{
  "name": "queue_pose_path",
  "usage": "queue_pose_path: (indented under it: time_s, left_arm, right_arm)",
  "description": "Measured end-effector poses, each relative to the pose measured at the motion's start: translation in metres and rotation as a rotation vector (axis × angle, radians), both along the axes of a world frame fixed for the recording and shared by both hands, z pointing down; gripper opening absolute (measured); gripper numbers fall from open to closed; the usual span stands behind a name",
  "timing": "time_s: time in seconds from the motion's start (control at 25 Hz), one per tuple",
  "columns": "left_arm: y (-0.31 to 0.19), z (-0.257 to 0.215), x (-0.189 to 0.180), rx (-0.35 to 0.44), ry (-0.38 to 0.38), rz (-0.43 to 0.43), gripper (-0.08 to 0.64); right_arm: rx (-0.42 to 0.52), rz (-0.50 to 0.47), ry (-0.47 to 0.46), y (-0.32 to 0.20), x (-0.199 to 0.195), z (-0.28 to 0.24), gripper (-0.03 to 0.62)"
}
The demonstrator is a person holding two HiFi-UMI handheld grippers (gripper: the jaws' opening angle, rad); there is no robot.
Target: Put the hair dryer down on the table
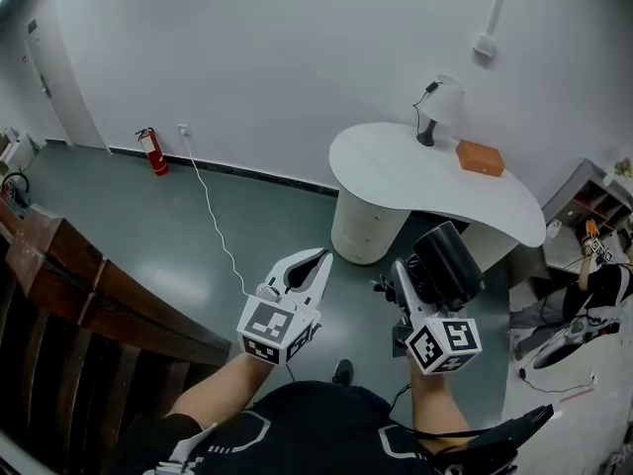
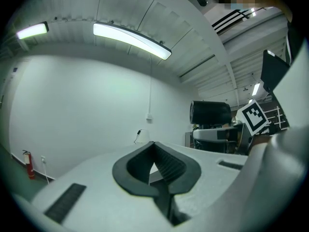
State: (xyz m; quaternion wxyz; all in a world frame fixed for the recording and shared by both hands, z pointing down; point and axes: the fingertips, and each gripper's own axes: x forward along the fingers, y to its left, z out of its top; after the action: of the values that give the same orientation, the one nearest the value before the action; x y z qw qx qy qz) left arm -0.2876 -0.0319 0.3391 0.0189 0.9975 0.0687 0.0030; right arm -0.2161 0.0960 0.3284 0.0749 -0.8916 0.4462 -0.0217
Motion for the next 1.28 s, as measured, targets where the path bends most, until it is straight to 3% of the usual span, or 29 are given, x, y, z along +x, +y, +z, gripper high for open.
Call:
queue_pose_path:
  time_s: [0.72, 1.28]
  left_arm:
    - [0.075, 0.006, 0.139, 0.039, -0.037, 0.019, 0.007]
    - [0.103, 0.013, 0.188, 0.04, -0.074, 0.017, 0.006]
  right_arm:
    - [0.011, -0.021, -0.029, 0.065, 0.129, 0.013, 0.281]
    - [0.022, 0.005, -0.06, 0.103, 0.185, 0.023, 0.281]
